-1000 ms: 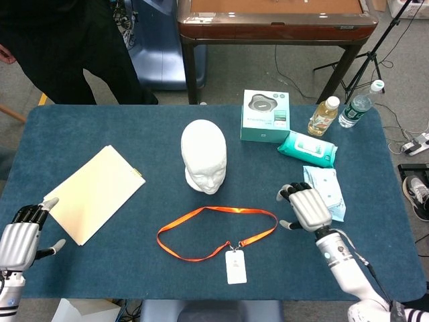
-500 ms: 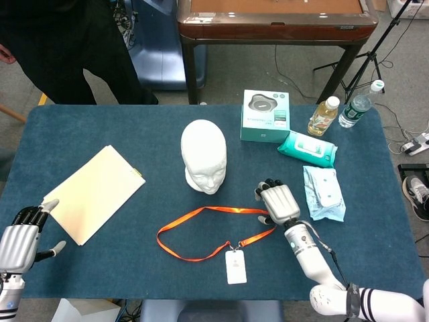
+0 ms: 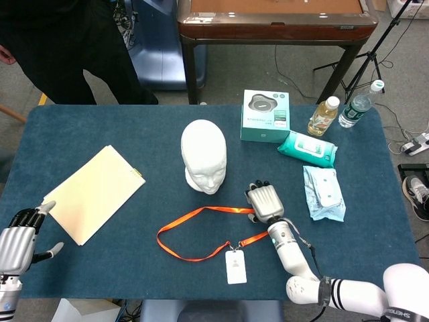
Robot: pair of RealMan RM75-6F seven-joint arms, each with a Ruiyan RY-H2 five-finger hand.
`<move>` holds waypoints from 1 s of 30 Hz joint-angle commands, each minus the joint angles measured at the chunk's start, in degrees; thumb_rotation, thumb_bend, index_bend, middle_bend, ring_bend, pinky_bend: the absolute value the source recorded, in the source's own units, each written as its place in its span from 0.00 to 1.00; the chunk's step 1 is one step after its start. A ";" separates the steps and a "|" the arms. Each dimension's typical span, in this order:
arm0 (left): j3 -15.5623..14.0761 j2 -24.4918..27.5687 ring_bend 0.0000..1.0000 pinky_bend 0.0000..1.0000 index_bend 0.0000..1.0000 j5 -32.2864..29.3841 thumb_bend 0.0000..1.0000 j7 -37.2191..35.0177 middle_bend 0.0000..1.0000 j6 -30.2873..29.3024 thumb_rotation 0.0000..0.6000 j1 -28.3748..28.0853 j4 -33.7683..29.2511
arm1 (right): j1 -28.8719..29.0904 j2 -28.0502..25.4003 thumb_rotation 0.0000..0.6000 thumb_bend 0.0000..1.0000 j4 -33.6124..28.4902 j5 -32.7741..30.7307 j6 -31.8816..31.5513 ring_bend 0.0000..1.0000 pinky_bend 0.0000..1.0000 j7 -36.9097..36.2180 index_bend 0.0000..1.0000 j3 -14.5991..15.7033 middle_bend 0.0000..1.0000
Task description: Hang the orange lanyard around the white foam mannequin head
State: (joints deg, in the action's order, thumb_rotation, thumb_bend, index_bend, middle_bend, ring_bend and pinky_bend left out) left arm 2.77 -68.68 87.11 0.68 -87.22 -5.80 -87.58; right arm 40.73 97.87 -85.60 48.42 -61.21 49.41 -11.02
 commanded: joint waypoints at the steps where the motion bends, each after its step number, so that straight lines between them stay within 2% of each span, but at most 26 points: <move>1: -0.04 -0.18 0.20 0.14 0.15 -0.13 0.11 -0.46 0.20 -0.05 1.00 0.15 0.42 | 0.65 0.95 1.00 0.23 0.92 -0.53 -0.46 0.20 0.25 0.42 0.52 0.07 0.31; 10: -0.08 -0.32 0.20 0.14 0.15 -0.46 0.12 -1.64 0.20 -0.10 1.00 0.50 1.53 | 1.03 2.85 1.00 0.24 2.81 0.66 -2.49 0.11 0.07 0.44 0.53 1.41 0.30; 19: -0.25 -0.56 0.20 0.14 0.15 -0.59 0.11 -2.26 0.20 0.45 1.00 0.50 2.20 | 0.92 4.92 1.00 0.27 6.47 2.22 -3.00 0.05 0.05 -0.74 0.53 2.42 0.25; 30: -0.24 -0.53 0.20 0.14 0.15 -0.65 0.11 -2.51 0.20 0.62 1.00 0.52 2.41 | 0.87 6.15 1.00 0.31 7.42 1.95 -2.39 0.05 0.05 -0.44 0.55 2.83 0.24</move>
State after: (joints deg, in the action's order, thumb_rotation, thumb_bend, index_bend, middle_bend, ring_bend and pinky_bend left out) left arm 2.53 -69.21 86.47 -1.82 -86.60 -5.28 -85.17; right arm 41.62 104.00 -78.14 50.39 -63.64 48.98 -8.18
